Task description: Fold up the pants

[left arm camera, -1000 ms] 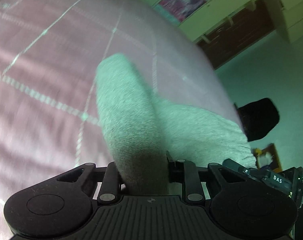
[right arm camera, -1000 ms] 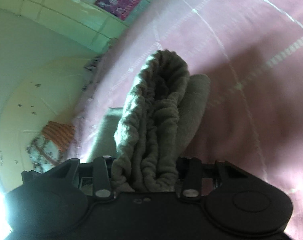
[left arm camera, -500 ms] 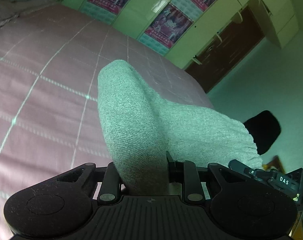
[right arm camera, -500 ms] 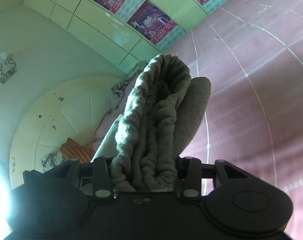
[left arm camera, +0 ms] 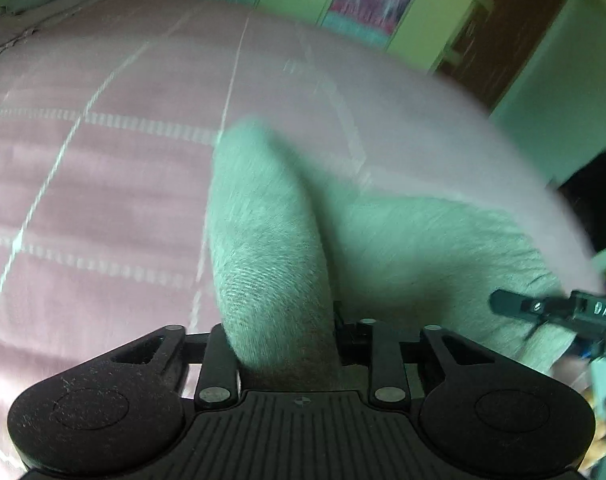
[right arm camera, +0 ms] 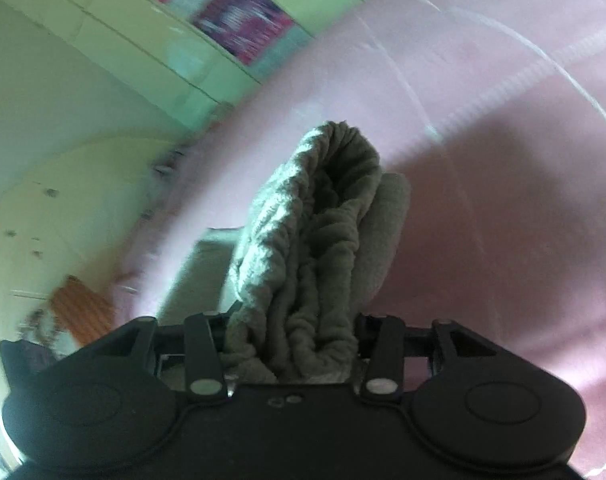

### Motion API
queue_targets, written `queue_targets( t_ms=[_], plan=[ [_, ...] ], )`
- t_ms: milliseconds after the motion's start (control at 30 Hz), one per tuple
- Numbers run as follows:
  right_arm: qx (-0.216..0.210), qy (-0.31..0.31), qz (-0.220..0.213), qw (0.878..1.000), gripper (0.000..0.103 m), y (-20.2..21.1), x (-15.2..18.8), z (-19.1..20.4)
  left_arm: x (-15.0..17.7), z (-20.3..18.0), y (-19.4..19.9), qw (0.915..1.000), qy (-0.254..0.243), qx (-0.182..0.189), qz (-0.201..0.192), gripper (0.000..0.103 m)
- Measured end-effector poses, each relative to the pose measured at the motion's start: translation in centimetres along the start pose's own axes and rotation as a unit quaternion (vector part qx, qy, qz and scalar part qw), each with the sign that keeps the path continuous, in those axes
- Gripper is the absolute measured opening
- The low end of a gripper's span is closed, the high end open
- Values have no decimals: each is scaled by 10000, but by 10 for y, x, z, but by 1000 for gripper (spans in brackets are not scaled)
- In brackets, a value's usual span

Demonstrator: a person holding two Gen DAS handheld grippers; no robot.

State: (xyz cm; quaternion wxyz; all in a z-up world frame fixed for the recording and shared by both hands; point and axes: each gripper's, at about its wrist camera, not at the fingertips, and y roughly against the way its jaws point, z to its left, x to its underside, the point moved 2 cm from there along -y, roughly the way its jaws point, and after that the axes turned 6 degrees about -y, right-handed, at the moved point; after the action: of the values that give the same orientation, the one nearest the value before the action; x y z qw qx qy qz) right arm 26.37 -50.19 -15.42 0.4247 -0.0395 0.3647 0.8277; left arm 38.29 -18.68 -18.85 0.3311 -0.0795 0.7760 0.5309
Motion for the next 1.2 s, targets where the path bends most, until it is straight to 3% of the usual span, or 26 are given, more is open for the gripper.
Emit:
queue_targets(
  t_ms=[33,100,200,300,467,567,733,800,933,1000,1033,1067,1167,1200],
  plan=[
    [306,-16,85,9995,53,-8,7,-11,8,0,-6,9999,6,-101,87,48],
    [691,-23,151,9975,58,-16,20,-29,16,4,-6,9997,234,-115,19,54],
    [563,-119,20,9983,60,-12,26,-36,14,2,0,9996,217,-156,23,56],
    [786,64,-69,9969,65,-3,29,-28,12,-4,13,9996,132,-260,19,56],
    [1278,613,-442,9889,66,20,33,-11,11,-16,35,9970,-236,-718,-146,56],
    [1261,743,-826,9858,66,39,33,7,14,-24,52,9949,-409,-889,-232,56],
    [1399,1851,-1069,9668,59,37,47,67,14,-38,59,9917,-530,-1116,-351,61],
    [1485,2102,-1050,9606,54,28,53,80,15,-41,66,9902,-509,-1216,-465,61],
    [1829,2298,-850,9521,53,12,65,73,23,-54,69,9847,-837,-1321,-773,62],
    [2153,2264,-630,9478,51,4,70,54,24,-57,59,9858,-908,-1282,-594,65],
    [2318,2247,-571,9447,61,-1,72,42,26,-56,50,9859,-920,-1332,-427,65],
    [2418,2155,-452,9450,63,-5,71,30,27,-54,41,9859,-935,-1368,-256,66],
    [1939,1076,-377,9744,70,-3,67,-6,34,-50,23,9843,-1037,-1424,-122,73],
    [1870,989,-357,9767,69,-4,68,-8,36,-49,21,9835,-1040,-1473,-160,79]
  ],
)
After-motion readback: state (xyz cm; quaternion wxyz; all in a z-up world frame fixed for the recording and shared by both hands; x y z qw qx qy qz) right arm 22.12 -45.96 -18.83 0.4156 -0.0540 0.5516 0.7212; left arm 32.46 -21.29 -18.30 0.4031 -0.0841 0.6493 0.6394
